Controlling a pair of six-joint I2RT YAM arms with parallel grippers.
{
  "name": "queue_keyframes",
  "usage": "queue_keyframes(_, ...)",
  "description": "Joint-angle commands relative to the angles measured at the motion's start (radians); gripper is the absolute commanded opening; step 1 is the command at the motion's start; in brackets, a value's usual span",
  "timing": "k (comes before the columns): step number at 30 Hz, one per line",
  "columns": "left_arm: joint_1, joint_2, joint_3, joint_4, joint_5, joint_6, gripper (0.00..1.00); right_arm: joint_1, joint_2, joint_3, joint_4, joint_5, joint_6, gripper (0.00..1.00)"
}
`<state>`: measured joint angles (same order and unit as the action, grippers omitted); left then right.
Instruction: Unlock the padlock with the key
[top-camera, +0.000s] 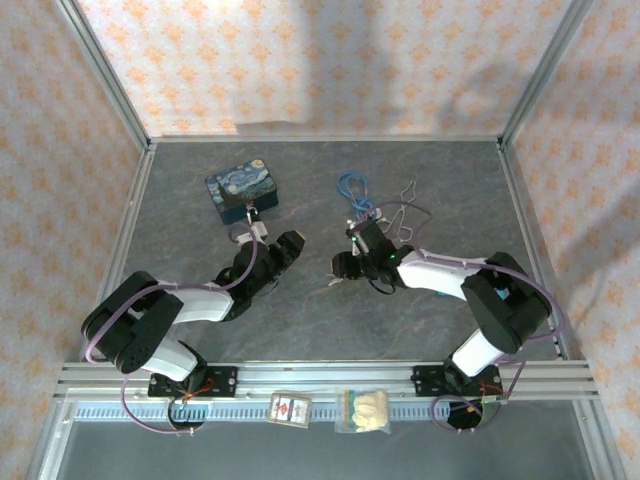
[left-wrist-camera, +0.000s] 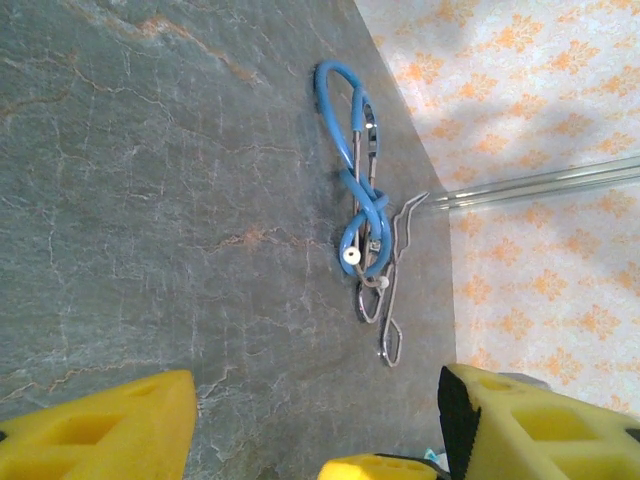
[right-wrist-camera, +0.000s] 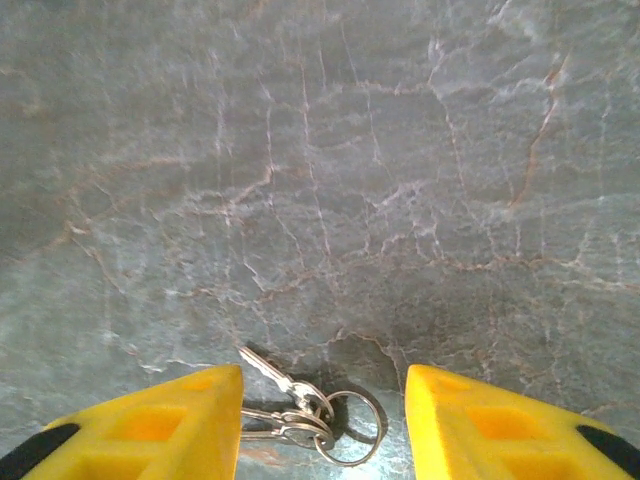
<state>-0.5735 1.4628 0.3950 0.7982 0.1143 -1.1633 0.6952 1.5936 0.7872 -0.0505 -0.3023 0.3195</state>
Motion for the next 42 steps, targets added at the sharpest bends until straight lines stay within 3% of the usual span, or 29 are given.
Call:
queue_keyframes(1,0.007,-0.033,0.006,-0.027,-0.034,0.023,0.64,0.042,0.049,0.052,-0.066,0.098,-0.036,0.47)
queue_keyframes(17,0.019,-0.081,-0.01,-0.06,-0.06,0.036,0.65,0.132,0.198,0.152,-0.275,0.341,0.003,0.5)
queue_keyframes(23,0.029,-0.118,-0.031,-0.072,-0.079,0.036,0.65,0.155,0.202,0.148,-0.315,0.353,0.006,0.5)
queue_keyframes(26,0.031,-0.134,-0.034,-0.084,-0.09,0.042,0.65,0.156,0.201,0.126,-0.306,0.35,0.012,0.46)
queue_keyframes(30,0.034,-0.139,-0.033,-0.086,-0.093,0.045,0.65,0.156,0.204,0.124,-0.281,0.318,0.022,0.2)
queue_keyframes(35,0.036,-0.14,-0.034,-0.086,-0.094,0.046,0.65,0.155,0.175,0.131,-0.242,0.261,0.041,0.01)
queue_keyframes(42,0.037,-0.111,-0.031,-0.019,-0.031,0.066,0.65,0.098,0.065,0.095,-0.123,0.1,0.061,0.0)
